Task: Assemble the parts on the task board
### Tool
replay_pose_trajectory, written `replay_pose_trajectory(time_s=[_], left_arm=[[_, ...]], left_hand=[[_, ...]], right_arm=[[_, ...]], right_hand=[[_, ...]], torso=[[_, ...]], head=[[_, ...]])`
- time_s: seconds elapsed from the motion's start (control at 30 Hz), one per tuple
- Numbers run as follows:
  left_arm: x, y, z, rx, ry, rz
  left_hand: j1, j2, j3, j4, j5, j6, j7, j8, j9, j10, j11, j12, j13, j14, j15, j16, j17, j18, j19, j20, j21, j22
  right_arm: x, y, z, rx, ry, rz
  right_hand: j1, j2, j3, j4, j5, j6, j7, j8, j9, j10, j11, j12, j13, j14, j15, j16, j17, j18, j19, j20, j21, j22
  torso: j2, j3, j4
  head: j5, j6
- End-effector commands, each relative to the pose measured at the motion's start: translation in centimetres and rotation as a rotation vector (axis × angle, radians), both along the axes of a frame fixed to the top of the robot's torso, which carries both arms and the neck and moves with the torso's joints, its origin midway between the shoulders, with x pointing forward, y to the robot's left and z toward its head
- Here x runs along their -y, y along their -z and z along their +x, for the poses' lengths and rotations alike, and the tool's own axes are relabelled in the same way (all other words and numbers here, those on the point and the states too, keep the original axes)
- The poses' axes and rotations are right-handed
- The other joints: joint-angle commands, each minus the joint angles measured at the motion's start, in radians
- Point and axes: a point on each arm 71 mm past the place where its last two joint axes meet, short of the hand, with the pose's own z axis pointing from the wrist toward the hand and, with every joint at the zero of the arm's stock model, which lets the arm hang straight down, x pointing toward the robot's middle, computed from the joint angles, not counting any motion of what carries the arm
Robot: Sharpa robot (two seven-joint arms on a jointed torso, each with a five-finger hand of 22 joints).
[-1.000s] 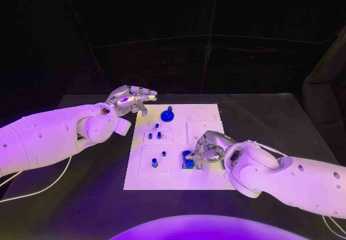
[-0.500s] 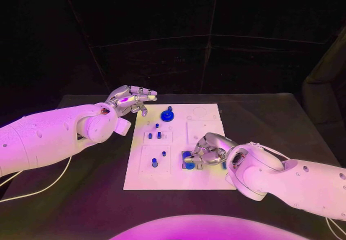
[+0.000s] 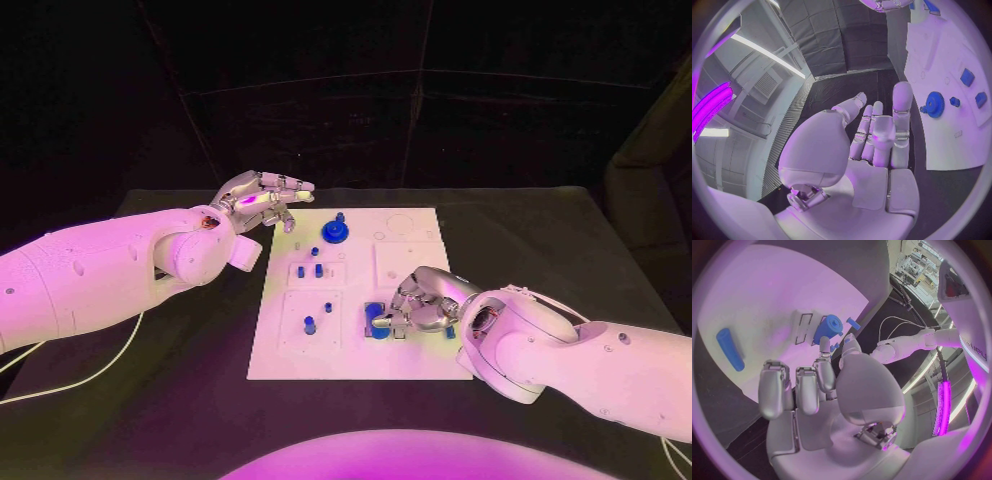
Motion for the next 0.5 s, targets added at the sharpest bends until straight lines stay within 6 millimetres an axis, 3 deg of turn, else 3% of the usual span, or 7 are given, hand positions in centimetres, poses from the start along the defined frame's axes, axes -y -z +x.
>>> replay_pose_trajectory(time_s=[0.03,0.4,0.5], left_arm=[[0.05,-0.11,0.00,-0.001,0.009,-0.008],[0.07,-0.11,-0.03,-0.002,0.010,-0.008],[0.06,-0.11,-0.03,-0.002,0.010,-0.008]], left_hand=[[-0.005,-0.003,-0.003,-0.004,0.003,-0.006,-0.003,0.003,0.000,-0.006,0.001,0.004,-0.001,-0.005,0.001,0.002,-0.001,0.010,-0.008,0.000,-0.006,-0.001],[-0.005,-0.003,-0.003,-0.004,0.003,-0.006,-0.003,0.003,0.000,-0.006,0.001,0.004,-0.001,-0.005,0.001,0.002,-0.001,0.010,-0.008,0.000,-0.006,-0.001],[-0.005,-0.003,-0.003,-0.004,0.003,-0.006,-0.003,0.003,0.000,-0.006,0.001,0.004,-0.001,-0.005,0.001,0.002,-0.001,0.010,-0.008,0.000,-0.006,-0.001]], right_arm=[[-0.17,0.04,-0.14,-0.015,-0.031,-0.003],[-0.46,0.55,0.30,-0.025,-0.031,-0.049],[-0.73,0.70,0.61,-0.019,-0.021,-0.056]], right_hand=[[0.043,0.012,0.007,-0.021,0.004,-0.004,-0.007,0.007,0.002,0.005,0.000,0.001,0.000,0.071,-0.007,0.006,0.099,-0.018,0.028,-0.008,0.004,0.082],[0.110,0.036,0.020,-0.064,-0.009,-0.005,-0.010,0.007,0.004,0.004,-0.002,-0.003,0.000,0.071,-0.010,0.007,0.102,-0.019,0.028,-0.010,0.006,0.084],[0.129,0.050,0.029,-0.075,-0.033,-0.004,-0.011,0.007,0.003,0.005,-0.004,-0.002,0.002,0.071,-0.011,0.007,0.104,-0.019,0.028,-0.011,0.007,0.086]], torso=[[0.000,-0.0005,-0.0001],[0.001,-0.0009,0.0035],[0.001,-0.0011,0.0019]], head=[[0.001,-0.001],[0.002,-0.004],[0.003,-0.005]])
